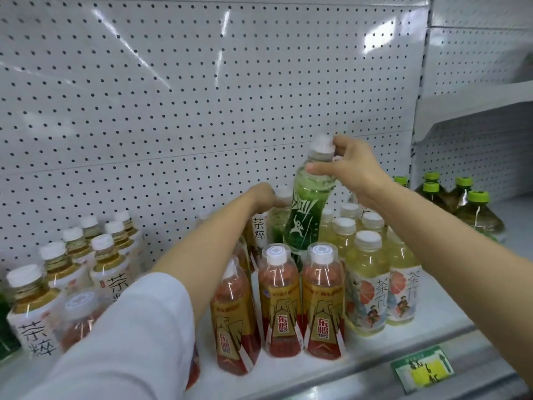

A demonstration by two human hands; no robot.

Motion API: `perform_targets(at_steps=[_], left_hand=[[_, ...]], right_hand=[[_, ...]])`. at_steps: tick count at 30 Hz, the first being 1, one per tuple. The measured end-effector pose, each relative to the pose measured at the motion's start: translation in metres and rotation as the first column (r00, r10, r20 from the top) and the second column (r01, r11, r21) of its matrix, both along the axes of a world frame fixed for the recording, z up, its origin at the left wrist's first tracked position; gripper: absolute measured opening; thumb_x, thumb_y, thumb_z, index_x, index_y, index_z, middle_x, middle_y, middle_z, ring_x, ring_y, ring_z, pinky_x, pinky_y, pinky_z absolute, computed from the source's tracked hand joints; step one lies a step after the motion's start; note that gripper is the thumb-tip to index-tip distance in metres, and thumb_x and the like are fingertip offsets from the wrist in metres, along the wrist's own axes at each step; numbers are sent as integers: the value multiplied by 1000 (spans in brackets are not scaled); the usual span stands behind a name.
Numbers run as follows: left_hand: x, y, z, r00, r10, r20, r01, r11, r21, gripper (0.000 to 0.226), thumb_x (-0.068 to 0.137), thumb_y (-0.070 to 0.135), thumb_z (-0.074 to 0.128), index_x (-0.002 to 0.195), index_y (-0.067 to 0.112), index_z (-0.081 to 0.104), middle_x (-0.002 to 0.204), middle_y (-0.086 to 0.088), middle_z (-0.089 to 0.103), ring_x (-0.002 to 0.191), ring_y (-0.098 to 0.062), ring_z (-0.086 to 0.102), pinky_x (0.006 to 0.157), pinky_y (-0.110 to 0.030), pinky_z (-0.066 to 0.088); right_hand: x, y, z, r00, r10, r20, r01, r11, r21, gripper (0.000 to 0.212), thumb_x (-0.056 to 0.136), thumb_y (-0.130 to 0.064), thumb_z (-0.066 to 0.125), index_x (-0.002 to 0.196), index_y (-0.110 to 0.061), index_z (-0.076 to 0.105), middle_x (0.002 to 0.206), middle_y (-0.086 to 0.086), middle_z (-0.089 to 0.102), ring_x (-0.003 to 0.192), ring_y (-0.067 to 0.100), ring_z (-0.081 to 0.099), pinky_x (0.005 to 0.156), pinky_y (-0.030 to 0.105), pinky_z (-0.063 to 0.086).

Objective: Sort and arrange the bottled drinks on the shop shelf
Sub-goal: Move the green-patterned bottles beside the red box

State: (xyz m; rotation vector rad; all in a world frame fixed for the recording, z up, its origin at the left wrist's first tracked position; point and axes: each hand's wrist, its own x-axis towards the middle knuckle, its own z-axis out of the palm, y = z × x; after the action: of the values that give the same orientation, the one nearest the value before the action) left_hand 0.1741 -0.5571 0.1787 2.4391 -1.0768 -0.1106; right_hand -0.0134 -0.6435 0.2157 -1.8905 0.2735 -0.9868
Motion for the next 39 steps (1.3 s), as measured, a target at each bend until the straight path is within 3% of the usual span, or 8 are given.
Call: perform_targets(at_steps=[4,8,11,14,20,23,32,39], left_hand=[[0,-11,-7,982,-53,-179,33,993,-111,64,88,33,73,136,-1,48,130,-16,57,107,-29,59,95,-41,53],[3,-6,0,995,-47,-90,39,995,-92,51,87,40,73,112,-1,56,101,-10,59,77,-18,52,59,-25,44],[5,8,23,991,-31,-130,-7,960,-280,44,92,34,69,111,-3,56,100,-7,58,81,-15,54,59,-21,40],[-7,27,58,986,-52,-156,-49,811,-582,46,96,31,63,123,-4,52,119,-7,60,105,-18,57,80,-28,47],[-65,76,129,998,-64,28,48,335,-941,23,98,33,59,106,12,53,101,4,60,90,-7,58,80,-24,49],[-92,113,149,995,-94,42,60,190,-980,30,90,41,63,101,13,61,99,-7,69,92,-27,69,90,-48,56],[-156,192,73,998,-69,-2,13,216,-976,38,97,30,61,107,-6,68,78,-5,69,65,-14,68,67,-27,54],[-160,262,6,973,-153,-171,-134,226,-965,34,83,44,71,95,12,77,91,-17,71,87,-35,65,93,-56,48]], right_hand=[[-17,7,16,981,66,181,-79,995,66,38,77,-9,81,113,-7,67,102,5,73,96,18,70,83,30,56],[-25,12,16,954,85,289,-120,987,104,24,84,-9,74,107,-9,69,95,2,72,87,13,69,79,26,54],[-29,17,21,924,81,374,-109,993,54,15,89,-10,69,104,-10,67,92,2,71,85,12,68,79,24,55],[-28,25,39,860,62,507,-103,993,52,9,91,-14,67,98,-10,63,86,0,67,80,11,66,74,24,54],[-40,57,88,682,77,728,-177,982,61,10,90,-12,66,83,-12,60,77,-3,62,70,5,64,70,29,57],[-57,75,97,670,108,735,-202,979,40,14,90,-16,68,77,-13,62,70,-4,64,65,13,66,58,26,53],[-77,129,29,762,276,586,-415,903,115,16,92,-25,68,82,-13,70,76,3,70,69,20,70,65,36,60],[-73,180,-21,782,382,493,-508,848,149,16,93,-27,67,84,-15,73,77,4,71,71,21,69,70,35,59]])
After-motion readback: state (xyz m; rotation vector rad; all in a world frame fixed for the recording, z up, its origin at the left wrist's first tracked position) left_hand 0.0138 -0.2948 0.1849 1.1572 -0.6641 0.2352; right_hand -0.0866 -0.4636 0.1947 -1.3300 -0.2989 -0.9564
